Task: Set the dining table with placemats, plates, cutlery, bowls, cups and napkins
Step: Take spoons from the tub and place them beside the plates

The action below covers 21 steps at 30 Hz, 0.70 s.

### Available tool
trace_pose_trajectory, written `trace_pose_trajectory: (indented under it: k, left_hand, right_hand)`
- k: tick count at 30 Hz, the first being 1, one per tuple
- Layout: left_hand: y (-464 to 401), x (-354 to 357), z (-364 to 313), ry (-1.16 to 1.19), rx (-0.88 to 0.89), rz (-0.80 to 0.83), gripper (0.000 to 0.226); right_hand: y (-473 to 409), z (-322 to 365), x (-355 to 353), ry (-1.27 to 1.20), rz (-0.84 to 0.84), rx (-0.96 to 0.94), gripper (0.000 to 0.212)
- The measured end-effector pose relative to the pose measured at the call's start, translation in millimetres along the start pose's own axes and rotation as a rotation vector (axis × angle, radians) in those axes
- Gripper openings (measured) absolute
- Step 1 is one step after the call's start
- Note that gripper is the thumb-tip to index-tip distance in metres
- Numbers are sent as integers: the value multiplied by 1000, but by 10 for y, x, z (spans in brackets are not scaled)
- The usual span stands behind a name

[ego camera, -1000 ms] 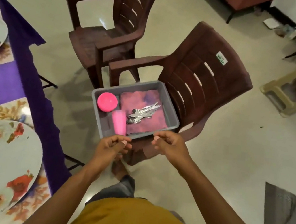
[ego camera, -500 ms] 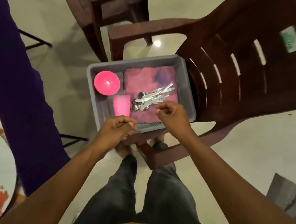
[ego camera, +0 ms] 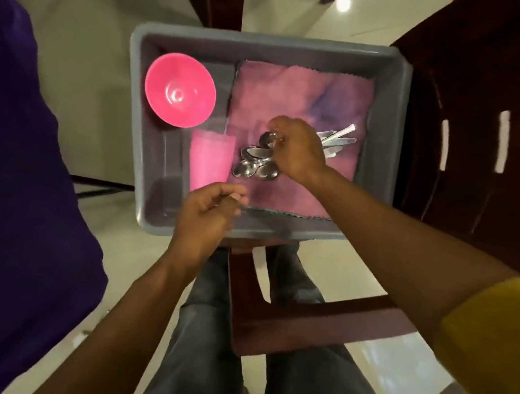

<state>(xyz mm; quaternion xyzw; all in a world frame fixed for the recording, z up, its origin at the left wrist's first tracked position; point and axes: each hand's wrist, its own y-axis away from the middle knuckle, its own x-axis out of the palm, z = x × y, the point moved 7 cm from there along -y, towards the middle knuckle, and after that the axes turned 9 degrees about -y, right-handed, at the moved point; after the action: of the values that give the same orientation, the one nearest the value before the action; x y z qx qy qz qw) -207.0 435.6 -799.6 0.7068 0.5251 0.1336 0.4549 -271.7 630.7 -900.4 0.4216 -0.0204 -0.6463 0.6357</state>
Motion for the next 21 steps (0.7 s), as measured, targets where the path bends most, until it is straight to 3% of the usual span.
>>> trace_pose_trajectory:
  k: [4,10,14,17,21]
  left_hand:
    - [-233,60,37,28,-1,-22,20]
    - [-427,120,46,70,10,-92,21]
    - [-436,133,-28,163,73,-150,32]
    - [-390,178,-109,250,125,-125,38]
    - [-319,208,-42,485,56,-105,32]
  right_hand:
    - [-179,46,86,90,-8,-131,31]
    - [-277,30,-30,153,-73,-173,25]
    - [-66,324,-179,-75,-112,-288,21]
    - [233,561,-134,-327,5,-315,17]
    - [530,588,48,-411,135,-235,15]
